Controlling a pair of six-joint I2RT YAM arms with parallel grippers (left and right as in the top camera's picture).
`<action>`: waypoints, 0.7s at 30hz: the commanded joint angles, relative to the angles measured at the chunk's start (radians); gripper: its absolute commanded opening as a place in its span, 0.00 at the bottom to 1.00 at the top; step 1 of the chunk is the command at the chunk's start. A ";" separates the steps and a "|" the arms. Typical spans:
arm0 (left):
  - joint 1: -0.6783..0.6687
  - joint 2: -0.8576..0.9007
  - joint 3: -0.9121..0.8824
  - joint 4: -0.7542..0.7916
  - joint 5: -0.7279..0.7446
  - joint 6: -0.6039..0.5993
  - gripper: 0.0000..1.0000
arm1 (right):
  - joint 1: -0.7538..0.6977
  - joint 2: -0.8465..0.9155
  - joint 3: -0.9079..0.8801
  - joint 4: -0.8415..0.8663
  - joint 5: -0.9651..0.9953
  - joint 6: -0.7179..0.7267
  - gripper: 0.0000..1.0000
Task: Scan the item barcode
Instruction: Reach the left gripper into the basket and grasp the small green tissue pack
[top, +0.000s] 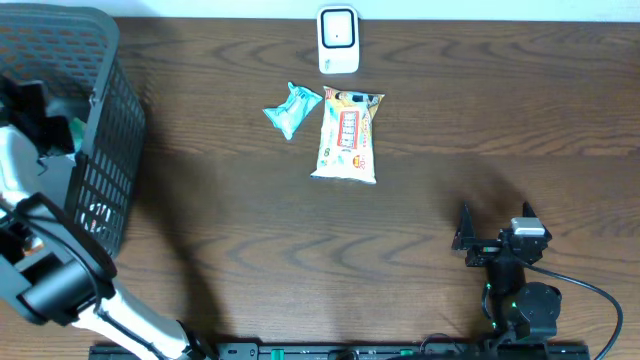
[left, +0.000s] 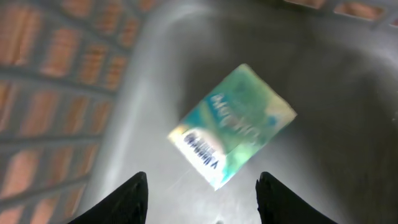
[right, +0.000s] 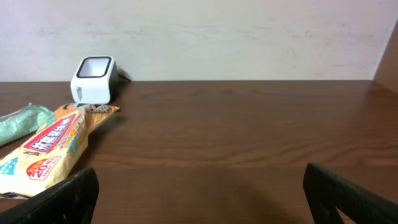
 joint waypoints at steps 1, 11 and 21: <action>-0.030 0.058 0.006 0.019 0.021 0.084 0.55 | 0.004 -0.006 -0.002 -0.004 -0.001 0.013 0.99; -0.074 0.133 0.005 0.081 -0.030 0.143 0.48 | 0.004 -0.006 -0.002 -0.004 -0.001 0.013 0.99; -0.070 0.200 0.004 0.091 -0.123 0.142 0.35 | 0.004 -0.006 -0.002 -0.004 -0.001 0.013 0.99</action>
